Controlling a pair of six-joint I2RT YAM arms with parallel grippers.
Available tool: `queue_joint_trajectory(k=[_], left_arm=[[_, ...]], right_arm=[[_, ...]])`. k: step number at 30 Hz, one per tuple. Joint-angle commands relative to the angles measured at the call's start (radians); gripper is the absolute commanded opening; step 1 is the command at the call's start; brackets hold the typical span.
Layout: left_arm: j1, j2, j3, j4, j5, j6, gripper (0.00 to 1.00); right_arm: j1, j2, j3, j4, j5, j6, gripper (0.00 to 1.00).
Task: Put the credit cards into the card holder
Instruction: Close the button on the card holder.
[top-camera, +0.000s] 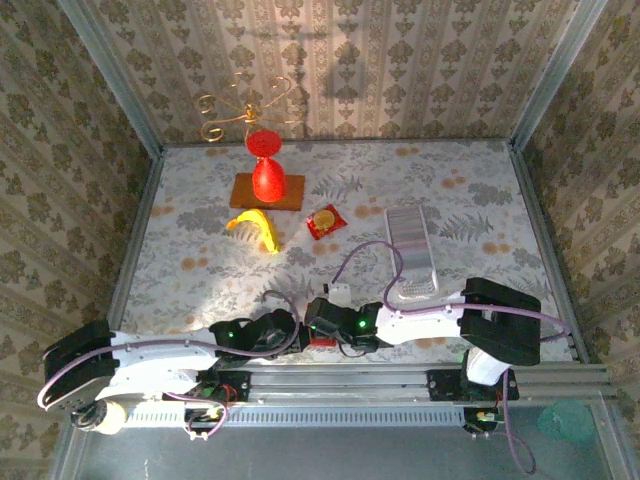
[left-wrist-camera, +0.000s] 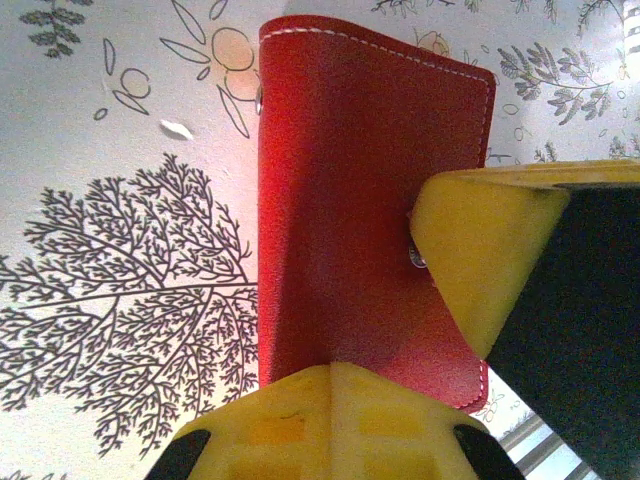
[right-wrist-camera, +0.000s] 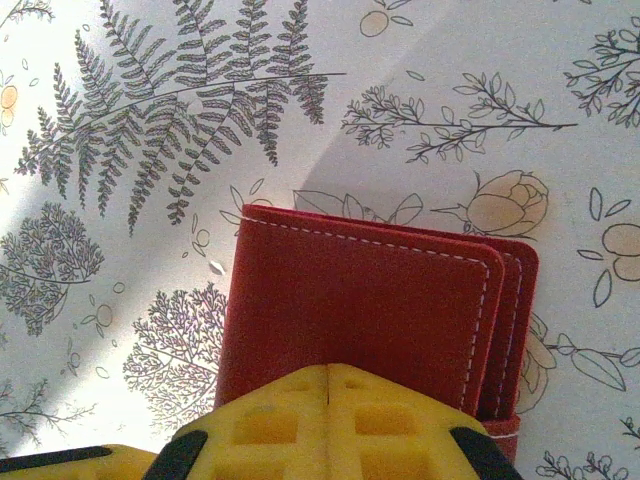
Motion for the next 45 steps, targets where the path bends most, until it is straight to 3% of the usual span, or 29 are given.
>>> queue_joint_trajectory(k=[1, 8, 13, 23, 29, 45], left_arm=[[-0.002, 0.010, -0.005, -0.091, -0.041, -0.034, 0.00], [-0.001, -0.006, -0.011, -0.080, -0.055, -0.068, 0.00], [0.001, -0.009, -0.007, -0.073, -0.055, -0.091, 0.00], [0.016, -0.027, 0.004, -0.073, -0.066, -0.133, 0.01], [0.041, -0.115, 0.014, -0.168, -0.108, -0.148, 0.03], [0.109, -0.113, 0.074, -0.170, -0.043, -0.076, 0.09]], right_arm=[[0.050, 0.082, -0.044, -0.123, -0.126, -0.021, 0.00], [0.062, 0.072, -0.084, -0.042, -0.151, -0.091, 0.00], [0.067, 0.061, -0.095, -0.098, -0.130, -0.140, 0.00], [0.113, 0.101, -0.163, -0.039, -0.108, -0.220, 0.00], [0.134, 0.092, -0.179, -0.050, -0.071, -0.236, 0.00], [0.157, 0.093, -0.187, -0.069, -0.067, -0.337, 0.00]])
